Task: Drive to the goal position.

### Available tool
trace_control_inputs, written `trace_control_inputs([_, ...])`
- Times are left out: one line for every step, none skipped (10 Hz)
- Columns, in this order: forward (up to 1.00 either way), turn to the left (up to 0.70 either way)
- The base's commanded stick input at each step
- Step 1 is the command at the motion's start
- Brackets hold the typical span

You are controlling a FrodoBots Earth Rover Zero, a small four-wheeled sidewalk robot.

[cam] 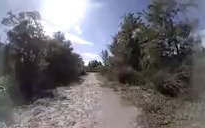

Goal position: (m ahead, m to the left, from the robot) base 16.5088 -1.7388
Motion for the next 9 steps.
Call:
trace_control_inputs([0.85,0.34])
trace_control_inputs([0.85,0.34])
trace_control_inputs([0.85,0.07])
trace_control_inputs([0.85,0.00])
trace_control_inputs([0.85,0.00])
trace_control_inputs([0.85,0.00])
trace_control_inputs([0.85,0.00])
trace_control_inputs([0.85,0.00])
trace_control_inputs([0.85,0.00])
